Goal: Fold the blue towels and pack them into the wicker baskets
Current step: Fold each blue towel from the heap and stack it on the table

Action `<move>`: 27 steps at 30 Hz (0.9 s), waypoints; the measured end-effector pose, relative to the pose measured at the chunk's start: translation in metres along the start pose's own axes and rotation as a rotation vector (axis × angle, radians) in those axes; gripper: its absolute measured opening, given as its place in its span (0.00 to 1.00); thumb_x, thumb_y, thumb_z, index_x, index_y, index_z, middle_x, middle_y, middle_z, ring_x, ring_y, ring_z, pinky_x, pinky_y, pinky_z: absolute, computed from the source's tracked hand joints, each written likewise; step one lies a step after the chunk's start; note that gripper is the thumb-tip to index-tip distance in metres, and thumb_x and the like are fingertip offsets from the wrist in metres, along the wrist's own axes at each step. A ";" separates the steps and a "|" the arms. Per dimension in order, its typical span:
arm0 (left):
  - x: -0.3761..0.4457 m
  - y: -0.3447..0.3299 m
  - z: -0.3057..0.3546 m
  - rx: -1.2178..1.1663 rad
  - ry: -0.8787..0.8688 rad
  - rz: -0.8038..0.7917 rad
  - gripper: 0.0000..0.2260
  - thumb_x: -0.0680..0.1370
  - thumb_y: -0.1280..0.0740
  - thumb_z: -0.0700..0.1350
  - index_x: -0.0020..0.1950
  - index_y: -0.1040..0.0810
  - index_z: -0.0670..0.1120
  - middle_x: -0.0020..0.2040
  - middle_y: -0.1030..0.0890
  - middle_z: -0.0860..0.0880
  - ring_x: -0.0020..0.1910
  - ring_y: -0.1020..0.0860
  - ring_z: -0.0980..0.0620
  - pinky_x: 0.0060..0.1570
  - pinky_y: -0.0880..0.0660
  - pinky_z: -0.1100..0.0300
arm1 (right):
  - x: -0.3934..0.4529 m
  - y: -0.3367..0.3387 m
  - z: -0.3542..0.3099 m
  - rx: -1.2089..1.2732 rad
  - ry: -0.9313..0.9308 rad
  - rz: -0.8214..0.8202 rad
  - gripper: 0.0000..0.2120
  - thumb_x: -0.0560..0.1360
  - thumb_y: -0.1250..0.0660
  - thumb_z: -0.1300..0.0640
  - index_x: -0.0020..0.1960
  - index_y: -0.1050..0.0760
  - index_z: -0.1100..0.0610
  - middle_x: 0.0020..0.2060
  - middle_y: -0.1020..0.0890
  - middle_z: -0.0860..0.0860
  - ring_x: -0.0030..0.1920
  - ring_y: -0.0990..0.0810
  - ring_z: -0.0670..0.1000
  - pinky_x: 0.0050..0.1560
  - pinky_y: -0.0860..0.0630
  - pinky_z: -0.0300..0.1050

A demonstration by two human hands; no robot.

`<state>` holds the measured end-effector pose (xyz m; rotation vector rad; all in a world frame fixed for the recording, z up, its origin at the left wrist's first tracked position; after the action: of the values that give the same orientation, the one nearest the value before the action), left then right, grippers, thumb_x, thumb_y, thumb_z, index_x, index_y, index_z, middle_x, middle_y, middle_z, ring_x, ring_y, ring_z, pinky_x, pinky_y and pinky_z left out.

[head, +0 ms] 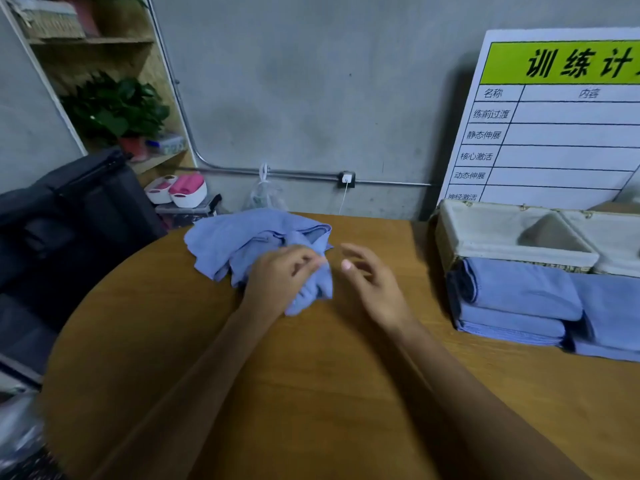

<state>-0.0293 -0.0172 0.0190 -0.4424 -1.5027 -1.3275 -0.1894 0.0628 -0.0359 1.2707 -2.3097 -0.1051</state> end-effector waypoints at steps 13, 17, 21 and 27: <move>-0.083 -0.030 0.062 -0.411 0.103 -0.910 0.09 0.78 0.31 0.46 0.38 0.22 0.50 0.33 0.21 0.54 0.32 0.27 0.62 0.37 0.28 0.58 | -0.030 0.025 0.006 -0.260 -0.062 -0.056 0.06 0.76 0.29 0.61 0.47 0.16 0.50 0.41 0.16 0.38 0.43 0.20 0.37 0.45 0.29 0.34; -0.086 0.001 0.162 -0.793 0.033 -1.140 0.08 0.80 0.32 0.45 0.41 0.20 0.48 0.33 0.19 0.53 0.29 0.27 0.62 0.35 0.29 0.63 | -0.036 0.054 -0.017 -0.282 -0.027 -0.062 0.12 0.78 0.30 0.61 0.45 0.19 0.43 0.37 0.17 0.39 0.37 0.23 0.40 0.43 0.28 0.39; -0.045 -0.002 0.129 -0.682 0.121 -0.740 0.05 0.80 0.31 0.51 0.46 0.17 0.54 0.41 0.17 0.56 0.38 0.23 0.63 0.41 0.29 0.62 | -0.058 0.079 -0.014 -0.337 -0.039 -0.175 0.08 0.76 0.32 0.54 0.51 0.22 0.42 0.45 0.17 0.58 0.47 0.18 0.56 0.53 0.24 0.52; -0.031 -0.068 0.090 -0.118 -0.239 -0.753 0.16 0.78 0.30 0.56 0.65 0.22 0.55 0.61 0.21 0.57 0.63 0.26 0.53 0.62 0.39 0.54 | -0.079 0.105 -0.003 -0.426 -0.122 -0.258 0.07 0.77 0.30 0.62 0.54 0.21 0.54 0.48 0.18 0.54 0.48 0.20 0.52 0.50 0.25 0.48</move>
<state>-0.1121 0.0510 -0.0281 -0.0963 -1.8901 -2.0051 -0.2346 0.1867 -0.0328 1.3510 -2.0543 -0.7388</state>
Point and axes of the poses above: each hand's wrist, its own x-axis towards the middle knuckle, its own y-axis out of the back of the hand, z = x × y, the point moved 8 cm from there along x, towards the middle knuckle
